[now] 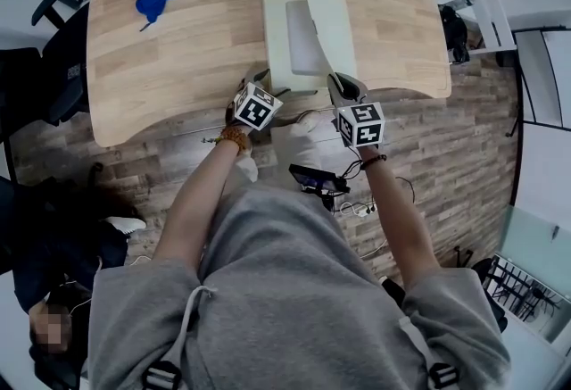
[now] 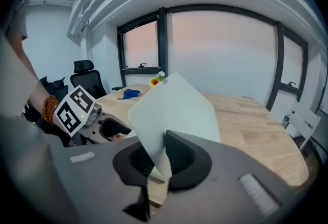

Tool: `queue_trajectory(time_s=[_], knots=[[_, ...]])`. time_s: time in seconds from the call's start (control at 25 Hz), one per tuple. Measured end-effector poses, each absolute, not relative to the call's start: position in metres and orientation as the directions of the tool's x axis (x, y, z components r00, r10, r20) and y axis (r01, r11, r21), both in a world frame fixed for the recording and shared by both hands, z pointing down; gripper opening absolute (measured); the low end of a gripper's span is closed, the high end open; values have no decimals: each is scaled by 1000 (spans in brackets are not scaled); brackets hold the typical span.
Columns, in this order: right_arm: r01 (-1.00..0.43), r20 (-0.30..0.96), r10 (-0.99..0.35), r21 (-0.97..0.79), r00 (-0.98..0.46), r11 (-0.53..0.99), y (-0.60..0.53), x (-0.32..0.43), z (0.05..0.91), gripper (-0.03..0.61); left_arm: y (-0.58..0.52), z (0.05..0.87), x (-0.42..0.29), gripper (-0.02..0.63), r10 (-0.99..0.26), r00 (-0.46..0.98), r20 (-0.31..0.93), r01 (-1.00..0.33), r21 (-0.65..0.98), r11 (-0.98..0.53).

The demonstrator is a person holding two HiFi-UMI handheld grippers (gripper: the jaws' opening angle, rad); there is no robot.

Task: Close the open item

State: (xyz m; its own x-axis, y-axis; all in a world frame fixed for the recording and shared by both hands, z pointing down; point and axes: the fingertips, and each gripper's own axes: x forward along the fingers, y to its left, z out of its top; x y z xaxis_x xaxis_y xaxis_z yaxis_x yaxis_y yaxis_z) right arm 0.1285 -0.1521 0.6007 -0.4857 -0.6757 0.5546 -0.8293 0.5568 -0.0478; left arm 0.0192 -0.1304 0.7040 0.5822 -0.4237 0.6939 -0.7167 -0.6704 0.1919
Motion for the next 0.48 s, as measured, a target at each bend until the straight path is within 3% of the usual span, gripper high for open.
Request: queue_trajectory(time_s=[0.48], knots=[[-803,602,-642,3,-474,596,-143,116,620,37,-129,703,20,325,-462,573,677,-730,165,-663]])
